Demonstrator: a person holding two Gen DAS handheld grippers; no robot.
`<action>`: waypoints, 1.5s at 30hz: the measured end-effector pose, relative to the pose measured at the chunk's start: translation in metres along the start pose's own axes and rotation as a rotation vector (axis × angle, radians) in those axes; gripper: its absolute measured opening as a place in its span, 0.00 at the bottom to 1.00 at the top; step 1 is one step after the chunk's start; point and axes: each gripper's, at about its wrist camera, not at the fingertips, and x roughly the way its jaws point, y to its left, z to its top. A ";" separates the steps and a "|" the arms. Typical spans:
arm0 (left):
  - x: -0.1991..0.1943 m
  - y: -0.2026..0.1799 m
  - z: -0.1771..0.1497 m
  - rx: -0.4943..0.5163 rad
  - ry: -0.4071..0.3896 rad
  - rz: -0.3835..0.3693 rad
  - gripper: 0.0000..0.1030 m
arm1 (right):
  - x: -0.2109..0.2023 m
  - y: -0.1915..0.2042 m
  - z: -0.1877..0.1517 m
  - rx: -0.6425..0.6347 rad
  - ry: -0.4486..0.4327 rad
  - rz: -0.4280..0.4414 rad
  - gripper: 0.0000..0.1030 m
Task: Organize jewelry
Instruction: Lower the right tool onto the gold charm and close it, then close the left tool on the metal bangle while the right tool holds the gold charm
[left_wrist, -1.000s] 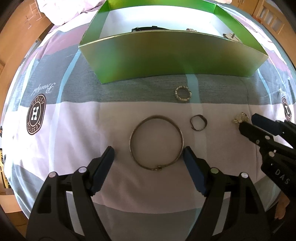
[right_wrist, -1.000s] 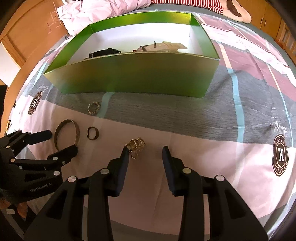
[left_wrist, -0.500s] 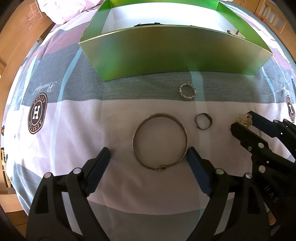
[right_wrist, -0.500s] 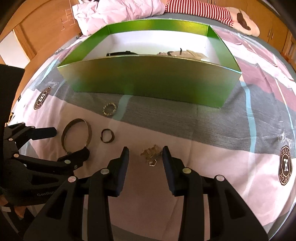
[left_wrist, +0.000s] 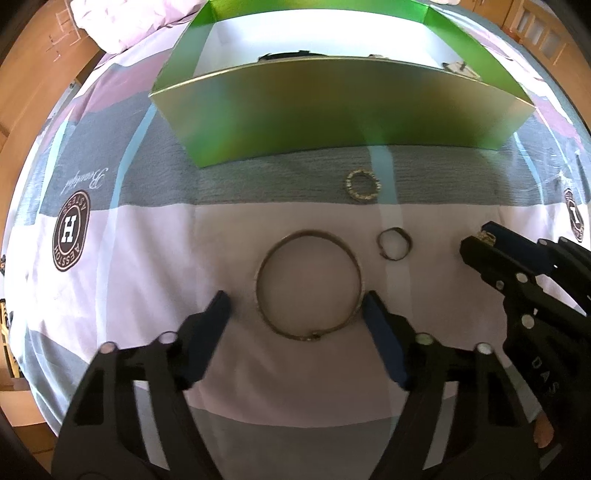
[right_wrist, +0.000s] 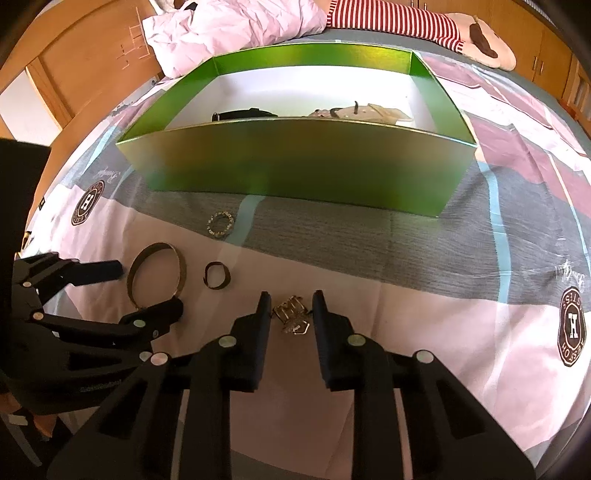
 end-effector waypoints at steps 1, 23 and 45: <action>0.000 -0.001 0.000 0.005 -0.001 0.000 0.66 | 0.000 -0.001 0.000 0.007 0.002 -0.003 0.24; -0.011 -0.006 0.000 0.028 -0.005 -0.041 0.58 | 0.003 -0.006 0.003 0.041 0.019 -0.014 0.24; -0.011 -0.003 0.003 0.017 -0.013 -0.028 0.58 | -0.002 -0.005 0.003 0.042 0.009 -0.002 0.24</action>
